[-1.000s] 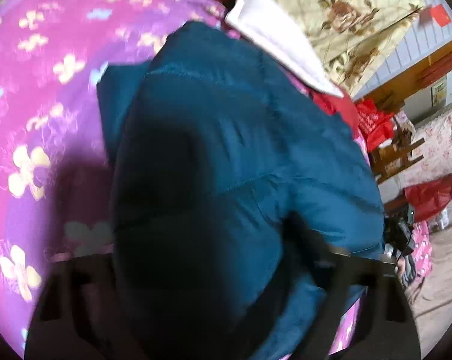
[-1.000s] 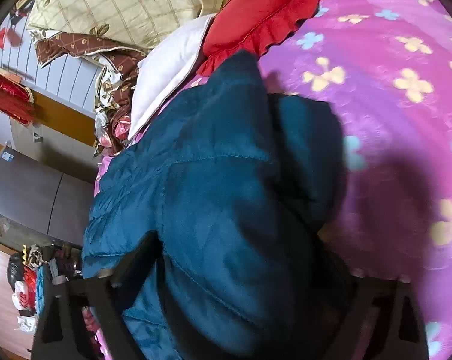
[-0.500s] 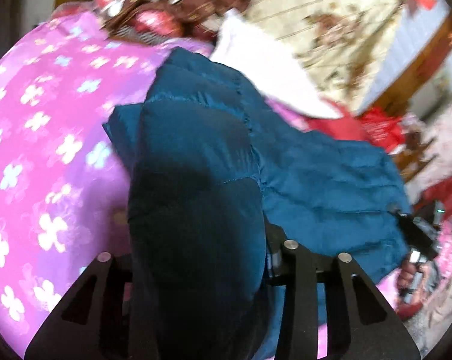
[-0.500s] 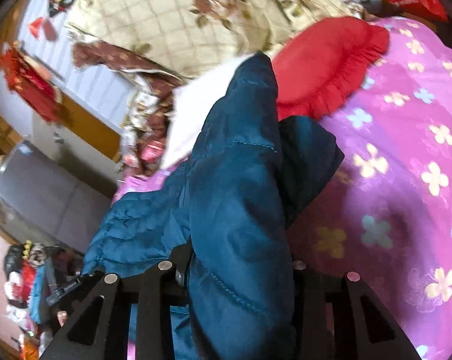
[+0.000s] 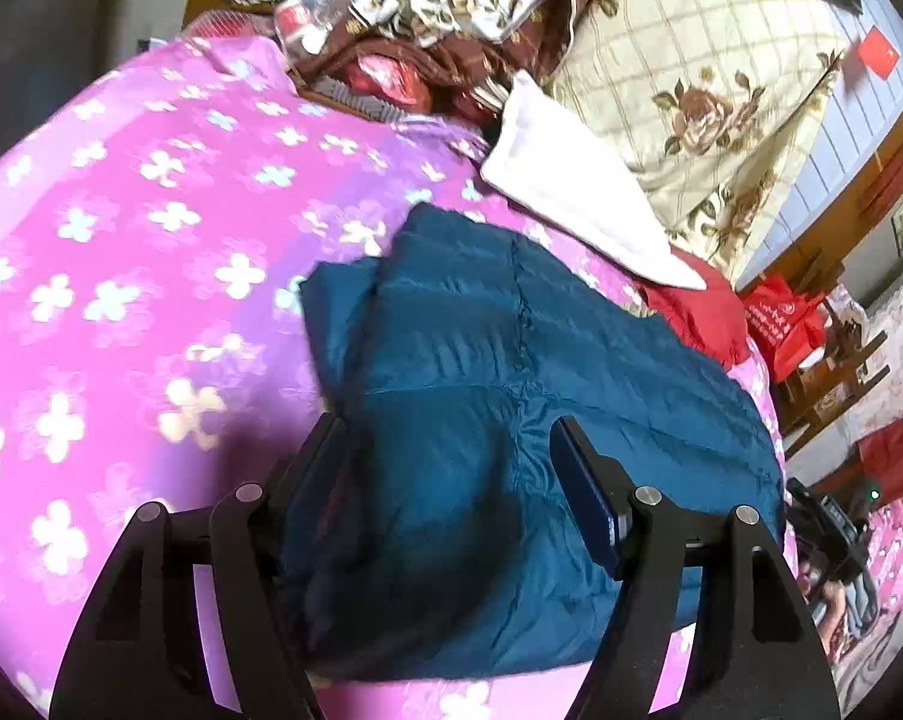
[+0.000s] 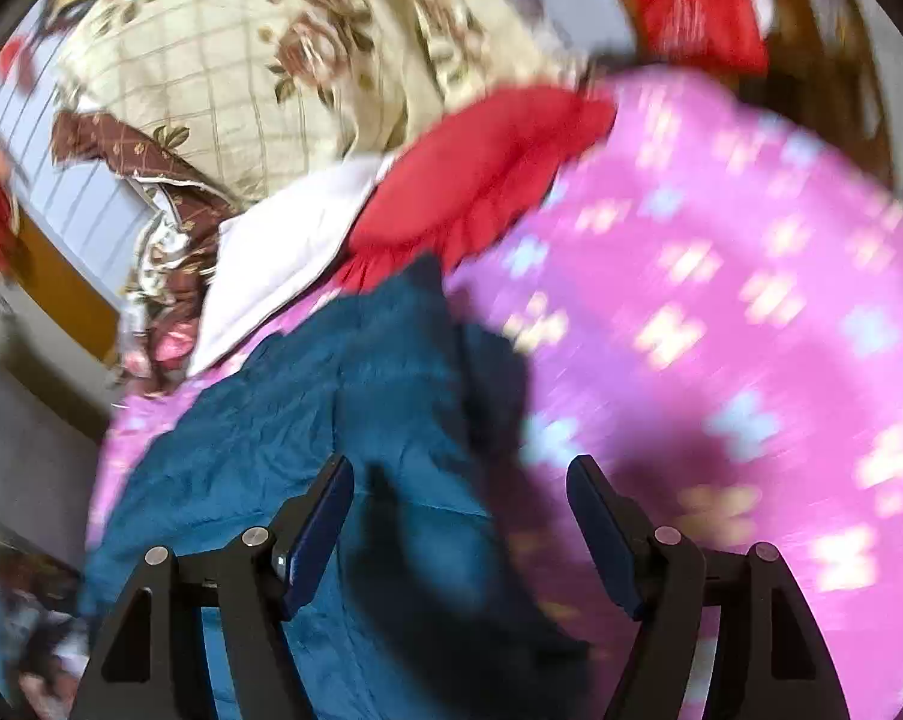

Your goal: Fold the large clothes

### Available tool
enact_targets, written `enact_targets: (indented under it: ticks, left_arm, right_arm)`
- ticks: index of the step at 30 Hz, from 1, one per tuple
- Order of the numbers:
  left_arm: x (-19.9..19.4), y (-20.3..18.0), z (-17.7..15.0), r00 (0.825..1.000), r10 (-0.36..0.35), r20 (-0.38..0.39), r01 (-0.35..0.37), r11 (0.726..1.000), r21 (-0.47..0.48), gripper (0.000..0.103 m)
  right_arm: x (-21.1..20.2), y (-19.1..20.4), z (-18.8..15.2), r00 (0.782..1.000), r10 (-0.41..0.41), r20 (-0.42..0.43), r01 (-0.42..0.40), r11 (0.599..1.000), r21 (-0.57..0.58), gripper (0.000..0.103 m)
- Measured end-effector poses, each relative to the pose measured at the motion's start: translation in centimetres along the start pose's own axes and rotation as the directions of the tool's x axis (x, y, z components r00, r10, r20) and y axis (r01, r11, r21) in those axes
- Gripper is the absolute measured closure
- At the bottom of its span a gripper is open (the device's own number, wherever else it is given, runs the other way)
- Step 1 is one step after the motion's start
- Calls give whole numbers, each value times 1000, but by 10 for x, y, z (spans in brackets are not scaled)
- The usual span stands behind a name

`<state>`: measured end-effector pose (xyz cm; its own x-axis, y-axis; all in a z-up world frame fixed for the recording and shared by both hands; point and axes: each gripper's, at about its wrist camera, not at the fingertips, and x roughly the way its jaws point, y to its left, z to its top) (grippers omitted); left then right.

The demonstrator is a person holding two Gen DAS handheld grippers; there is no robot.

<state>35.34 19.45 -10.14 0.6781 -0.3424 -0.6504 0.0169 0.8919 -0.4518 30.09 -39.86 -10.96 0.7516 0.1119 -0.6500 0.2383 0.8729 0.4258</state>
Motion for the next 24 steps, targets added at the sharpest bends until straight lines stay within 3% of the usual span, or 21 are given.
enact_targets:
  ticks: [2, 6, 8, 11, 14, 17, 21, 24]
  left_arm:
    - [-1, 2, -3, 1000, 9, -8, -9, 1000, 6, 32]
    - [25, 6, -14, 991, 111, -69, -110, 994, 10, 32]
    - [39, 14, -26, 984, 140, -108, -143, 989, -25, 32]
    - [50, 24, -35, 986, 119, -121, -129, 989, -79, 31]
    - [35, 18, -40, 988, 135, -81, -140, 989, -55, 31]
    - [9, 0, -52, 980, 196, -18, -196, 980, 25, 31]
    - [-29, -31, -78, 935, 330, 131, -348, 925, 155, 31]
    - [-55, -44, -100, 915, 342, 212, -382, 906, 186, 31]
  right_arm:
    - [-19, 13, -5, 997, -54, 58, 59, 994, -96, 32]
    - [-23, 45, -28, 990, -106, 94, 127, 958, -257, 32]
    - [-13, 53, -42, 992, -102, 79, 122, 946, -299, 32]
    - [11, 49, -56, 991, -129, 22, 129, 945, -300, 32]
    - [21, 43, -63, 988, -150, 30, 152, 940, -304, 32]
    - [14, 43, -64, 985, -166, 38, 170, 936, -309, 32]
    - [-15, 50, -75, 981, -172, 84, 190, 927, -323, 32]
    - [-44, 52, -92, 984, -144, 100, 169, 931, -323, 32]
